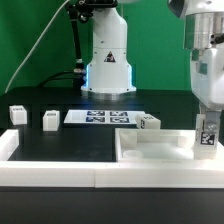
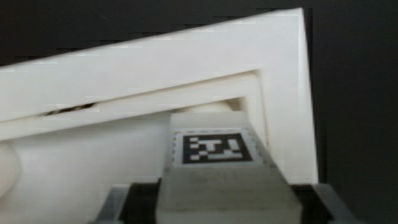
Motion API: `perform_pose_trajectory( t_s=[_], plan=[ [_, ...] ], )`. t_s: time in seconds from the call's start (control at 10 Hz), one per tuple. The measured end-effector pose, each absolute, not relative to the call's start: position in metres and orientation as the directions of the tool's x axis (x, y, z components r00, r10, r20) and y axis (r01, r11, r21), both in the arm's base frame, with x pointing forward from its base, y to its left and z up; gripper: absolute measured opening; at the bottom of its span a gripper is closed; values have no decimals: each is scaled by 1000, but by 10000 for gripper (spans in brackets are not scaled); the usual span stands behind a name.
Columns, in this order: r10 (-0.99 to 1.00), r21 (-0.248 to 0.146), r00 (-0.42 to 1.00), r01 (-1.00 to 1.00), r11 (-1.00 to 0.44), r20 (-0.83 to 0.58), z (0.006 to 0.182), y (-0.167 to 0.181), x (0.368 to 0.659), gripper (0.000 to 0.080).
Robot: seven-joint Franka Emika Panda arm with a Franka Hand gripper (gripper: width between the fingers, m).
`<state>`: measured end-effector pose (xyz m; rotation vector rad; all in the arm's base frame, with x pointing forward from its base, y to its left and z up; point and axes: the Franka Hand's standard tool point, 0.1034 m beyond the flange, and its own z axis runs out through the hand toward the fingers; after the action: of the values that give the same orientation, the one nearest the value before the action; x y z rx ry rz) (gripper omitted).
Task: Assemble one leg
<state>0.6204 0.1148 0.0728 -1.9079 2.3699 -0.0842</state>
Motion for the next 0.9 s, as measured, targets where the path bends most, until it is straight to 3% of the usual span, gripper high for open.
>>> perform_pose_trajectory(
  t_s=[0.2,0.3,0.4,0.7,0.8,0.9],
  plan=[
    [-985,-107,-171,-979,174,-37,72,116,620,297],
    [-985,-107,-171,-979,174,-37,72,116,620,498],
    [-991,-108,-129,-985,132,-32,72,116,620,611],
    [-975,-111,224,-968,-223,10,72,118,620,643],
    [-955,-111,297,-949,-297,18,72,117,620,643],
    [-960,-112,280,-954,-280,14,72,117,620,649]
  ],
)
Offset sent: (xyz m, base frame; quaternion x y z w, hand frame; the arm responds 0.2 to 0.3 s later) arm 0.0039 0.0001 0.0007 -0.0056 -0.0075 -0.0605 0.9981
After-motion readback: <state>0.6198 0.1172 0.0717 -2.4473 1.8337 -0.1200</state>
